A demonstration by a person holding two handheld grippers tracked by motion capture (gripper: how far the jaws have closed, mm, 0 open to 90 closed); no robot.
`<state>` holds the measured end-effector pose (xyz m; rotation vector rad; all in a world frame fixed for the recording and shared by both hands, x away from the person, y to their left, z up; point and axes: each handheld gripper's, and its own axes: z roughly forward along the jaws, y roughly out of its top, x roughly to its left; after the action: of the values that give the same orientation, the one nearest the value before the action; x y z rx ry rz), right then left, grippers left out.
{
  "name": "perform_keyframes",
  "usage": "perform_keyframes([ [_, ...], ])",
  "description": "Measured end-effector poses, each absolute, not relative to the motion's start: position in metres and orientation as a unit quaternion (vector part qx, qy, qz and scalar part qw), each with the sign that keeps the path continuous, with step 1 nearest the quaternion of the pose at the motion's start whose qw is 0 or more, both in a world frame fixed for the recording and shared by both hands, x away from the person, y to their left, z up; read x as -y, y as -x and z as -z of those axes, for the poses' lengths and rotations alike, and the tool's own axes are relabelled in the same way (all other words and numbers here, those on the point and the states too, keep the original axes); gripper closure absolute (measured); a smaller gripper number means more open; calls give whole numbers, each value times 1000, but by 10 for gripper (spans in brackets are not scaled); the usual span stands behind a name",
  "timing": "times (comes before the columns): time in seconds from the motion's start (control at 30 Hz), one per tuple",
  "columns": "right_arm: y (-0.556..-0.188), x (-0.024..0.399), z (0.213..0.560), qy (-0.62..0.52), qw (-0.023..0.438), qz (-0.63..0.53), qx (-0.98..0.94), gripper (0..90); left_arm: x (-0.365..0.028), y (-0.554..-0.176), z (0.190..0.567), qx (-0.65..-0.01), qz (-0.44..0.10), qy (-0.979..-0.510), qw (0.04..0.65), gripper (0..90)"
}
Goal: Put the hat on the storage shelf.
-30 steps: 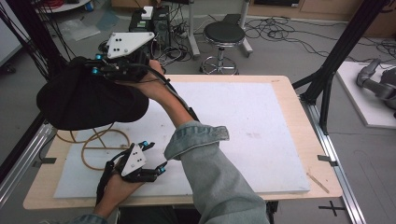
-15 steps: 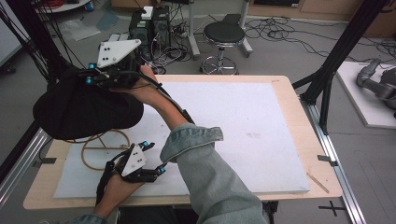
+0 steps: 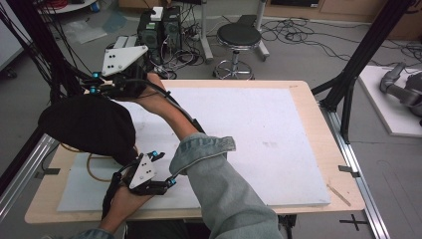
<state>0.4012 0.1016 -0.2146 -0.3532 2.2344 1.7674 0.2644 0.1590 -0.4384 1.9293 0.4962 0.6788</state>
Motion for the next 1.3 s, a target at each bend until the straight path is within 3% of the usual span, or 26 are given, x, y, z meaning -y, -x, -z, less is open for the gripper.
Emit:
perform_keyframes([
  [0.47, -411, -49, 221, 75, 170, -593, -784, 703, -158, -265, 438, -205, -282, -796, 495, 230],
  [1.3, -409, 123, 250, -63, 233, -574, -783, 543, -151, -267, 438, -196, -279, -801, 493, 230],
])
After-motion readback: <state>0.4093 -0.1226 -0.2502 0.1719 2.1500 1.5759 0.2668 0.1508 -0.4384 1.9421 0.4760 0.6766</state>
